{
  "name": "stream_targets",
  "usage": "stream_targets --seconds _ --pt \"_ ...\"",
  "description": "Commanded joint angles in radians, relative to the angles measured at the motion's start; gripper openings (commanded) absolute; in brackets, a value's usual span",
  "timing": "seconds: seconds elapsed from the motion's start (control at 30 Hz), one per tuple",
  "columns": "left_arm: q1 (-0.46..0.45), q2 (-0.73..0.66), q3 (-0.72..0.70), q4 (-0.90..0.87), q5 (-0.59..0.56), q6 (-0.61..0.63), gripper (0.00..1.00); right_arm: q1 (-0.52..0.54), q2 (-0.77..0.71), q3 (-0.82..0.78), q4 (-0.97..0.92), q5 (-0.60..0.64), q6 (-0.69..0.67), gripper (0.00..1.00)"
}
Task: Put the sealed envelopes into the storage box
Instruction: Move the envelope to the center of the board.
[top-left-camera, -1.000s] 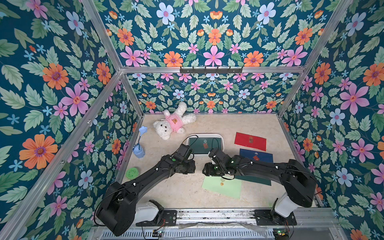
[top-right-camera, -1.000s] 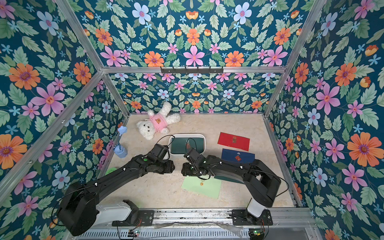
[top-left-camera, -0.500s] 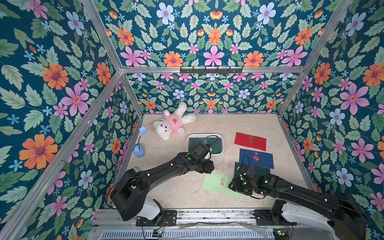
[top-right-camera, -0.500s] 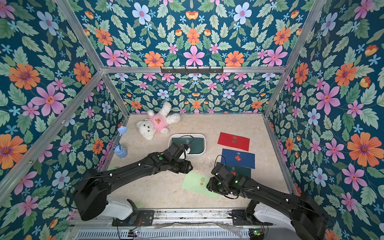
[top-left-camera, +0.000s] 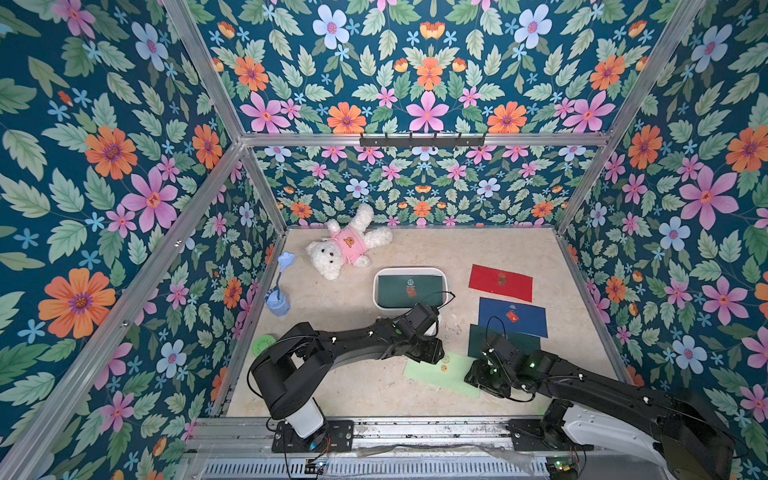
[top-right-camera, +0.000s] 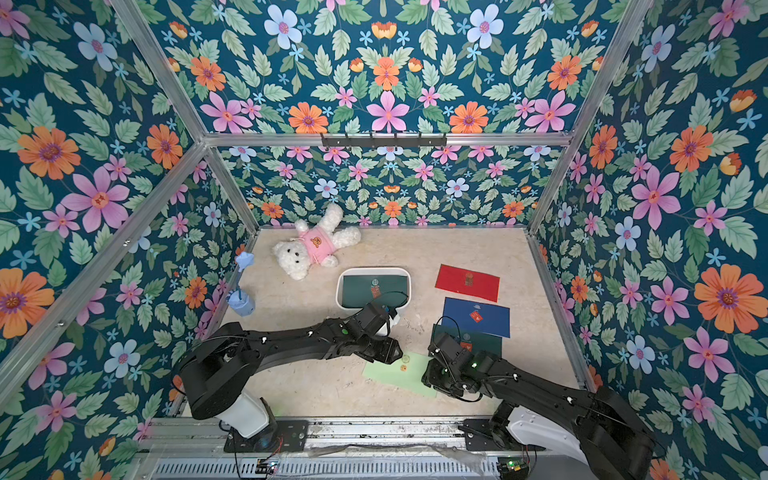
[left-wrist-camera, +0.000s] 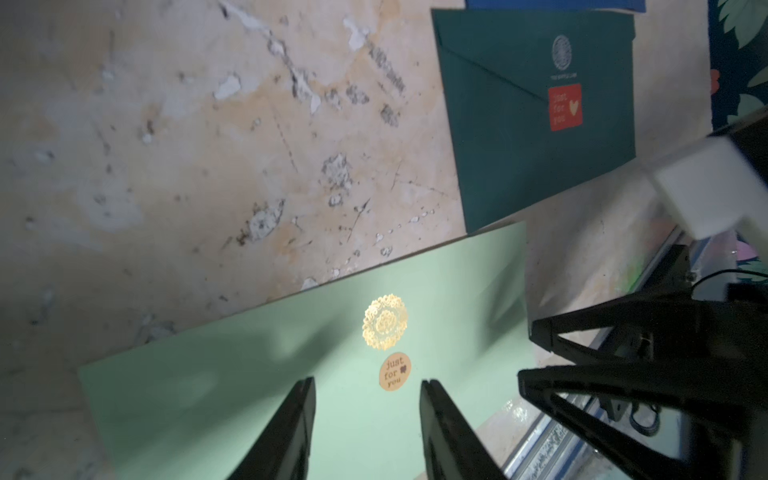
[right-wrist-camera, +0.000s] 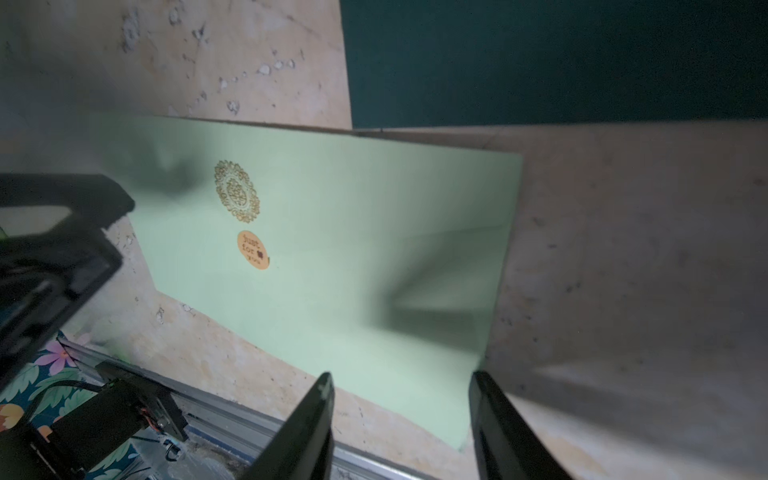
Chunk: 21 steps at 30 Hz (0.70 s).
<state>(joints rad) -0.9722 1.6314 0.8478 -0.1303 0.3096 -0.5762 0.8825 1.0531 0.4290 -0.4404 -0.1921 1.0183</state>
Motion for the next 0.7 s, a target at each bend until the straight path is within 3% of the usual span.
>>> stream_targets --seconds 0.0,0.3,0.67 --pt "0.001 -0.005 -0.033 0.043 -0.055 -0.031 0.47 -0.011 0.017 0.011 -0.021 0.008 -0.038 0.55" --pt "0.006 -0.077 -0.112 -0.087 -0.219 -0.076 0.47 -0.029 0.135 0.087 0.017 0.004 -0.105 0.58" --pt "0.055 -0.239 -0.289 -0.162 -0.293 -0.172 0.47 -0.045 0.283 0.219 0.017 -0.01 -0.204 0.6"
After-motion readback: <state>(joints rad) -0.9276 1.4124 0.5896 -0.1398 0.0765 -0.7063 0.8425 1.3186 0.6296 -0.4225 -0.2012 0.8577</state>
